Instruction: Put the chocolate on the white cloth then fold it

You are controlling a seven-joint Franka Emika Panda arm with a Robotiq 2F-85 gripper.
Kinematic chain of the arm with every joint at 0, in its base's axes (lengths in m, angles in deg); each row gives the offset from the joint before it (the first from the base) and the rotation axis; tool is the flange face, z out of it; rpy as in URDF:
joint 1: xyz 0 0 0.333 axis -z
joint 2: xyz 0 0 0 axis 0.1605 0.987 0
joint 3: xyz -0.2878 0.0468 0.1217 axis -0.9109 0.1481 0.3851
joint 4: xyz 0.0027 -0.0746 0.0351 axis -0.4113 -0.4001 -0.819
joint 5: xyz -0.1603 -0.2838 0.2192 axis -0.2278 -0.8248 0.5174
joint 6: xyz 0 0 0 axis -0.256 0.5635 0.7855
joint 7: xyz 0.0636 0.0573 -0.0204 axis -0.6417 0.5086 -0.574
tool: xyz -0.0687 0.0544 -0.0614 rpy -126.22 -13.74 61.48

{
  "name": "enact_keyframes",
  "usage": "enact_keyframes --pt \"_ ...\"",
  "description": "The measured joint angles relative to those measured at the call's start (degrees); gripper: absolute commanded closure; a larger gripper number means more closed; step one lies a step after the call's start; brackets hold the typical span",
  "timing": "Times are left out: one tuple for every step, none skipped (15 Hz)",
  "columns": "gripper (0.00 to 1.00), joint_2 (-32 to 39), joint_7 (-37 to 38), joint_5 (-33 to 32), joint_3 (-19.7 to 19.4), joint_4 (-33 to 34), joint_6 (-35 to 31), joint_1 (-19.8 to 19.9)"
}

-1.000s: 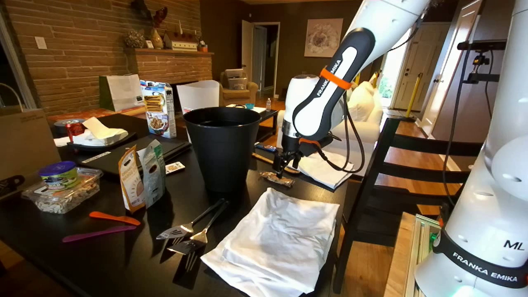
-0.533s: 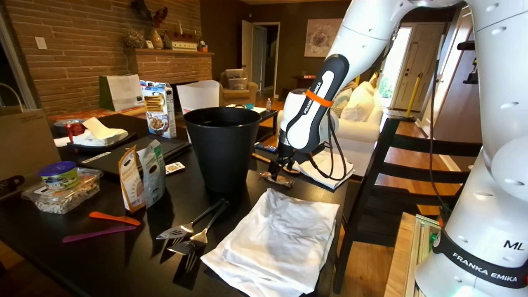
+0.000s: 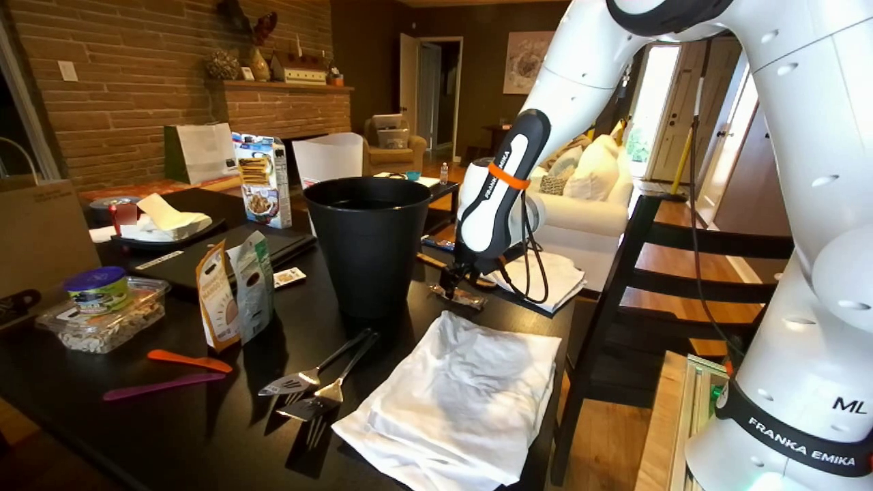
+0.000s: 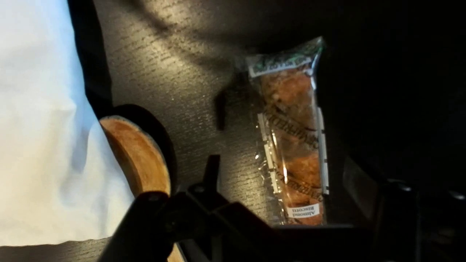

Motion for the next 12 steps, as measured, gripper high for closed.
enact_keyframes --pt "0.51 0.4 0.0 0.3 0.0 0.4 0.1 0.0" --pt "0.58 0.7 0.0 0.5 0.0 0.7 0.2 0.0" --pt "0.65 0.9 0.0 0.6 0.0 1.0 0.4 0.0" --pt "0.73 1.1 0.0 0.6 0.0 1.2 0.6 0.0" --pt "0.79 1.2 0.0 0.6 0.0 1.4 0.9 0.0" --pt "0.85 1.3 0.0 0.7 0.0 1.5 1.3 0.0" --pt "0.93 1.3 0.0 0.7 -0.1 1.7 1.8 -0.1" --pt "0.96 1.3 0.0 0.7 -0.1 2.0 2.4 -0.1" --pt "0.93 1.3 0.0 0.7 -0.2 2.2 2.9 -0.2" --pt "0.93 1.3 0.0 0.7 -0.3 2.4 3.3 -0.3" --pt "0.93 1.3 0.0 0.7 -0.4 2.7 3.8 -0.4" --pt "0.93 1.2 0.0 0.7 -0.5 2.8 4.3 -0.4"
